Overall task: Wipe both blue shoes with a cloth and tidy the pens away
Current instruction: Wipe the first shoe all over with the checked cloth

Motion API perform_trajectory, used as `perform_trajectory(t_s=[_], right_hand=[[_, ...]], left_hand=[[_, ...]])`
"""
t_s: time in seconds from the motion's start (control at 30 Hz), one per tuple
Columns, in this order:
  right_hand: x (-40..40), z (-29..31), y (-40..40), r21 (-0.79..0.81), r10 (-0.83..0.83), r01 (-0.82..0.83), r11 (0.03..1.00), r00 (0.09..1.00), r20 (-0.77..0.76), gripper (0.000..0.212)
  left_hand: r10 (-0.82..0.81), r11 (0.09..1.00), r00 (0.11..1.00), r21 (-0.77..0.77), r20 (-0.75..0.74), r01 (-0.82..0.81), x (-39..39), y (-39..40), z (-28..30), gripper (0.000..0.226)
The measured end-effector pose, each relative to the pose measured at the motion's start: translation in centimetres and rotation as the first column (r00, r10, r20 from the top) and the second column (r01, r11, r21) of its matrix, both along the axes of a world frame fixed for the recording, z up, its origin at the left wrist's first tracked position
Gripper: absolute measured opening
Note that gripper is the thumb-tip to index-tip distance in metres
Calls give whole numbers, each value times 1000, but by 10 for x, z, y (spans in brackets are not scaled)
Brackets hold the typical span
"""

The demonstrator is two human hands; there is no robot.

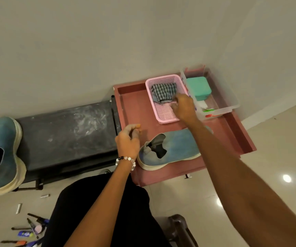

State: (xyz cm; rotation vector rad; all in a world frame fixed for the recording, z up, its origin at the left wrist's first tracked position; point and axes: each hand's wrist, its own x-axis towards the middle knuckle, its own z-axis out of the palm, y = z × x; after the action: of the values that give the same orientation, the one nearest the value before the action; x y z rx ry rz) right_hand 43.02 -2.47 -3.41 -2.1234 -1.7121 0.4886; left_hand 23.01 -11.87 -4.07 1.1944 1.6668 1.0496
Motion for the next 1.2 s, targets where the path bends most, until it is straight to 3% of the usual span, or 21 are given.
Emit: perform_trajectory(t_s=[0.07, 0.17, 0.27, 0.33, 0.43, 0.57, 0.67, 0.8, 0.87, 0.93, 1.1, 1.2], right_hand=[[0, -23, 28, -114, 170, -152, 982, 971, 170, 44], [-1, -50, 54, -186, 245, -192, 964, 914, 324, 62], [-5, -63, 65, -107, 171, -138, 985, 893, 415, 51], [-6, -63, 69, -1, 118, -128, 992, 915, 385, 40], [-5, -49, 66, 182, 5, -45, 982, 977, 214, 33], [-15, 4, 20, 342, -145, 222, 913, 961, -236, 20], [-26, 38, -43, 289, -130, 350, 891, 807, -576, 15], [-42, 65, -124, 101, -104, 367, 925, 499, -860, 18], [-51, 75, -159, -24, -148, 318, 948, 372, -916, 25], [-58, 77, -188, -102, -189, 257, 961, 342, -921, 32], [-53, 91, -234, -211, -247, 206, 956, 170, -954, 38], [-43, 89, -240, -329, -399, 367, 870, 133, -907, 31]], left_hand=[[25, 999, 998, -23, 50, -24, -2, 16, -3, 23], [39, 999, 995, -33, 92, -36, -5, 36, -11, 27], [38, 998, 990, -59, 134, -30, -4, 48, -16, 28], [31, 997, 988, -76, 153, -20, -3, 51, -19, 27], [30, 996, 986, -87, 166, -16, -1, 49, -17, 24], [48, 994, 970, -106, 239, -24, 0, 41, 4, 17], [6, 996, 955, -82, 297, 19, 4, 27, 33, 18], [-140, 972, 890, -112, 434, 208, 10, -8, 75, 59], [-155, 941, 838, -181, 523, 287, 10, -29, 86, 75], [-183, 909, 825, -227, 535, 349, 10, -53, 91, 89], [-85, 894, 783, -300, 616, 333, 12, -100, 92, 37], [-23, 878, 813, -377, 581, 294, 8, -112, 96, 21]])
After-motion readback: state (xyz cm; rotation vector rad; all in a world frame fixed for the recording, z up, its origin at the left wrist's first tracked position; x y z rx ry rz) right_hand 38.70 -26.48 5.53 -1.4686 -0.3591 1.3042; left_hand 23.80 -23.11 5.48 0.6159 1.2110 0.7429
